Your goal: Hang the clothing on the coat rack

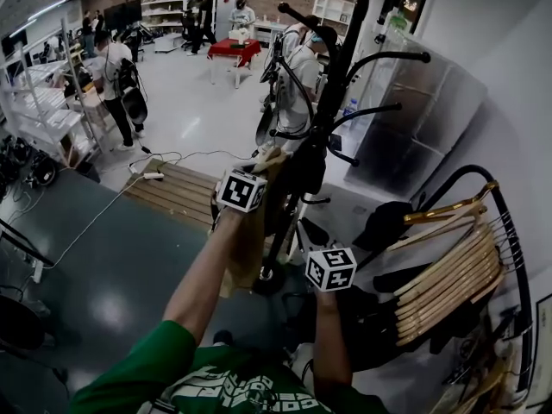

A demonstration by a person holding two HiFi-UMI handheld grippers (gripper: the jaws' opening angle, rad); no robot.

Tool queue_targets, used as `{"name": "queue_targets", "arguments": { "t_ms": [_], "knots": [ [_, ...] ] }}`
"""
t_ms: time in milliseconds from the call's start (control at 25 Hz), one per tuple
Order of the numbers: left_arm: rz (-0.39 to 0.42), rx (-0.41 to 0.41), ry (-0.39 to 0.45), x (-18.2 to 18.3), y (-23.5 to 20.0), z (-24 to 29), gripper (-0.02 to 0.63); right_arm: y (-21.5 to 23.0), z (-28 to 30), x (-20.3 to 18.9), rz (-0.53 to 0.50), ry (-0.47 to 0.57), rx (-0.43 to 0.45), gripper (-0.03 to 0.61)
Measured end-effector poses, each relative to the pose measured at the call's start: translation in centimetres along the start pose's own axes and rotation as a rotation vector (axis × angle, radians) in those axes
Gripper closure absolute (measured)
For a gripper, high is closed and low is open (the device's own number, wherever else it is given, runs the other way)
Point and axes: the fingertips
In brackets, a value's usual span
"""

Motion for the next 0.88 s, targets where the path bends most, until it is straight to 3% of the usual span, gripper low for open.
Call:
{"name": "queue_targets", "arguments": {
  "t_ms": [440, 880],
  "knots": [
    [-0.008, -0.018, -0.009, -1.9, -0.1, 1.8, 0.528, 0.9, 0.4, -1.5, 0.009, -0.033, -0.030, 0.537],
    [0.068, 0.004, -0.041, -2.2, 0.1, 2.0, 0.520, 0.6, 0.4, -2.8, 0.026, -0.059, -0.039, 0.537]
  ]
}}
Point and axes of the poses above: the fingertips, and each gripper's own axes: z forward along the fingers, y to its right, x out of its top, and after that the axes turned 13 degrees about -x, right-handed
